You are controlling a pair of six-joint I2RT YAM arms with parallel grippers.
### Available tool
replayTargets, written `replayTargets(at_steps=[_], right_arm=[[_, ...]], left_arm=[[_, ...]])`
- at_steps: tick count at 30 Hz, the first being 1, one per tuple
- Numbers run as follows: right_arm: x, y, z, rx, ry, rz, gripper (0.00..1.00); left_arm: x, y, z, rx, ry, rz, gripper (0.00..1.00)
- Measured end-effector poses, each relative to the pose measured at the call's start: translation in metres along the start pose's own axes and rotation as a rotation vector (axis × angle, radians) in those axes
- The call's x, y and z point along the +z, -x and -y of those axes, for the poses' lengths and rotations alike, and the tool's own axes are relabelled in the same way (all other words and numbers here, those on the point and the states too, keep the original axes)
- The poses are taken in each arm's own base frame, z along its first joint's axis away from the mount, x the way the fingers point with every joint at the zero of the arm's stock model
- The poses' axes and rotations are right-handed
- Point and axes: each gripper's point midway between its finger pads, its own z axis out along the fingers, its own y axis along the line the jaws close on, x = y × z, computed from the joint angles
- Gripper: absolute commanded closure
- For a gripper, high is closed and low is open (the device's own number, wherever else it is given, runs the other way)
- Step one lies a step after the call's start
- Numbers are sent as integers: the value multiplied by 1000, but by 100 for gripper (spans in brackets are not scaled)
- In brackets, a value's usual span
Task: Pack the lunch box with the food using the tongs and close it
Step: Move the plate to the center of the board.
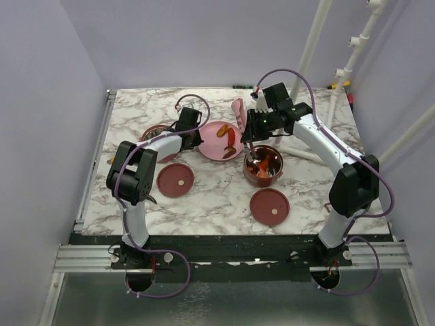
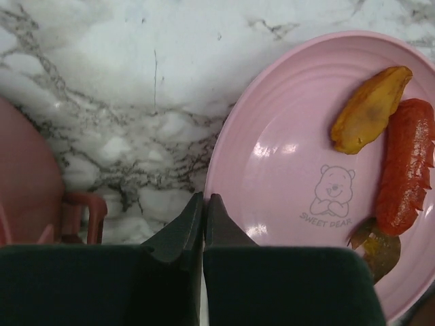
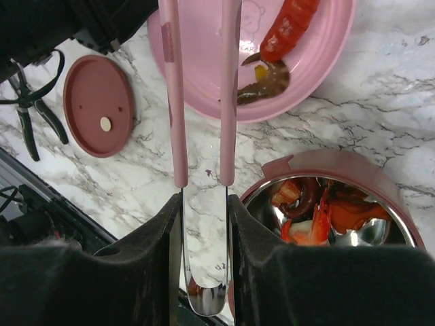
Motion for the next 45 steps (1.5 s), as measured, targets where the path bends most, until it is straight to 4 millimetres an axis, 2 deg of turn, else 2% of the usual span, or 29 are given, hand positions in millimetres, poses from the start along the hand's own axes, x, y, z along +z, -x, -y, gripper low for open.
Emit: replayTargets(at_steps=[2,5,8,12,15,19,24,29,37,42,45], right_arm=[[1,-6,-2,1,-2,-20,76],[1,-17,-6,6,-10,-57,76],[2,-29,-12,11,-17,-98,75],[1,-52,-16,29,-37,-174,72],[-2,-75,-19,46,-53,-243,72],[-9,-102,-21,70,-77,-333,71],[-19,-120,-22,83,-98,-408,69],[-24,-120,-24,78,-98,-423,68],[-21,-107,-31,61,-81,-454,65],[-18,-92,-35,47,-77,-448,64],[-13,-92,-34,53,-88,-479,63]], left_arm=[[-10,-9,-3,3,7,-4,94],[-29,-23,-7,4,14,-9,73],[-40,-29,-8,6,12,-7,48],[-50,-30,-3,14,-5,2,37],[-58,-31,0,19,-21,10,36],[-79,-25,4,20,-53,38,34],[-125,14,19,45,-132,165,34],[-168,42,39,115,-257,263,34],[-208,52,59,328,-406,334,33],[-217,53,63,384,-436,353,33],[-212,61,47,369,-340,385,32]])
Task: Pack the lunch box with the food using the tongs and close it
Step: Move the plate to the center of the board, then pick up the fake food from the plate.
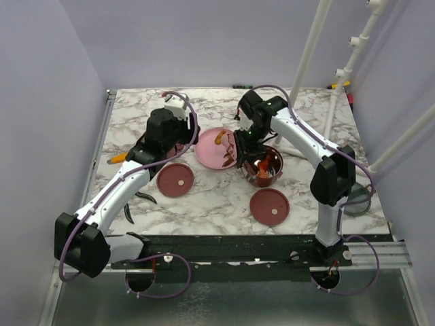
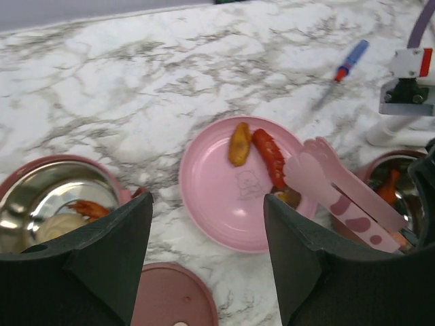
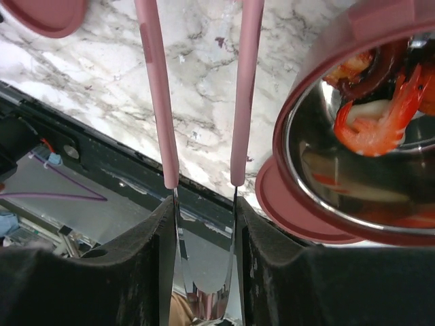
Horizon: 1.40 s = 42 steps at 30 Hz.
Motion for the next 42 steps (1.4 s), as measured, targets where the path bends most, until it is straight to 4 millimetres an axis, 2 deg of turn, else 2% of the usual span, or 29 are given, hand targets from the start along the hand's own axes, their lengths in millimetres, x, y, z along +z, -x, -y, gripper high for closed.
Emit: replayTargets(at_steps=[3,5,9,20,42], right_arm=[[12,8,5,12,-23,-35,63],[20,12,9,26,-38,-59,62],[27,20,14,49,-72,-84,62],[37,21,23,140,-135,-127,60],[42,33,20,204,-146,-130,61]], left_arm=[[-13,6,-28,5,135,40,31],[-24,12,-39,8,194,70,31],[-46,22,-51,3,260,131,31],[-53,19,-64,30,327,134,31],[-69,34,-63,29,331,190,31]])
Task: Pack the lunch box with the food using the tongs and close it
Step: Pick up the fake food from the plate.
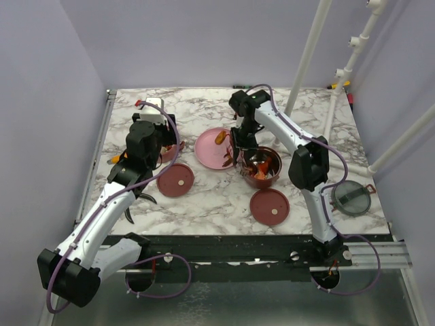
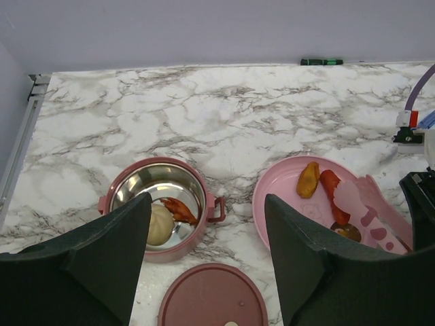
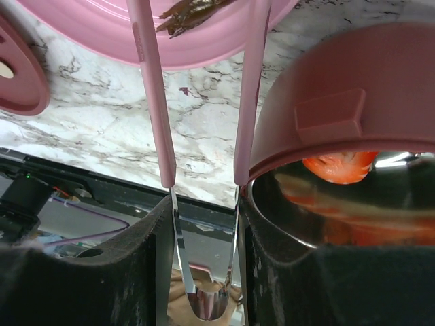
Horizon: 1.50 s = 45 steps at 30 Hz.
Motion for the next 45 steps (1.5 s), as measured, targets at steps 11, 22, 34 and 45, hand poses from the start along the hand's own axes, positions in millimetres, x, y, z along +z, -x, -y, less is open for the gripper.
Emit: replayTargets(at_steps=[11,22,34,45], right_arm=[[3,7,-15,-1,21,16,63],[-15,20,-30,10,64,94,64],[2,7,-44,-26,26,68,63],[42,-16,11,12,-200,-29,61]], left_arm=[[-2,-2,1,1,-4,0,31],[-2,-2,1,0,-4,0,30],[-2,-3,1,1,-4,-1,30],[-3,-3,-1,1,4,-2,30]])
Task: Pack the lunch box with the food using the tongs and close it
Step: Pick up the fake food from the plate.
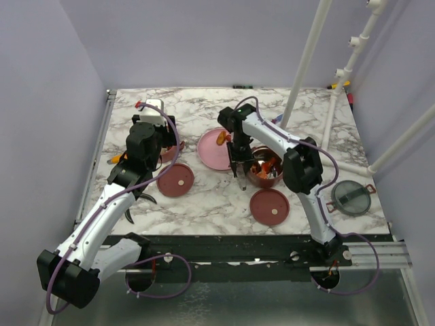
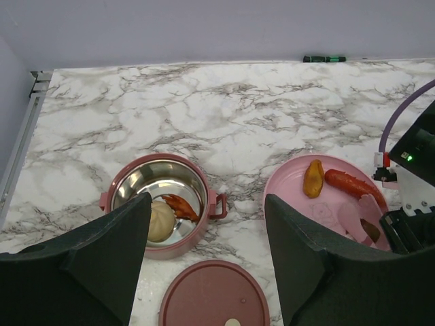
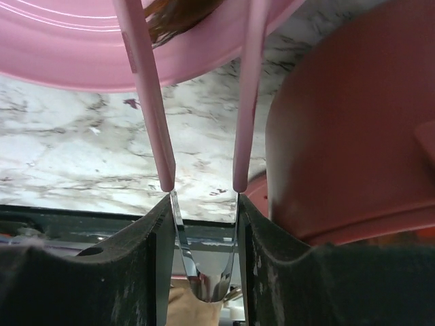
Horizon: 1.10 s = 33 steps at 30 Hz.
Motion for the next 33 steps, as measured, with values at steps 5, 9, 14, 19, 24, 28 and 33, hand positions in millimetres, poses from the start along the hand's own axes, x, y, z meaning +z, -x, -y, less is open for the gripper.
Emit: replayTargets(at_steps=[5,9,14,19,24,28,33], right_arm=[[-6,-12,15,7,-35,3,62],[-20,-13,13,5,-13,36,61],[-38,1,6,-2,28,102,59],[-54,13,1,-20,89,141,57],[-51,20,8,-19,108,128,57],[-45,25,14,-17,107,111,57],[-38,27,16,-19,105,94,56]], left_arm=[[0,-1,0,0,0,-1,30],[0,-2,0,1,0,-3,30],[0,-2,0,1,0,-4,30],[0,-2,0,2,0,-5,31],[0,-2,0,2,1,-5,30],[0,-3,0,2,1,-5,30],[0,-3,0,2,2,-5,31]])
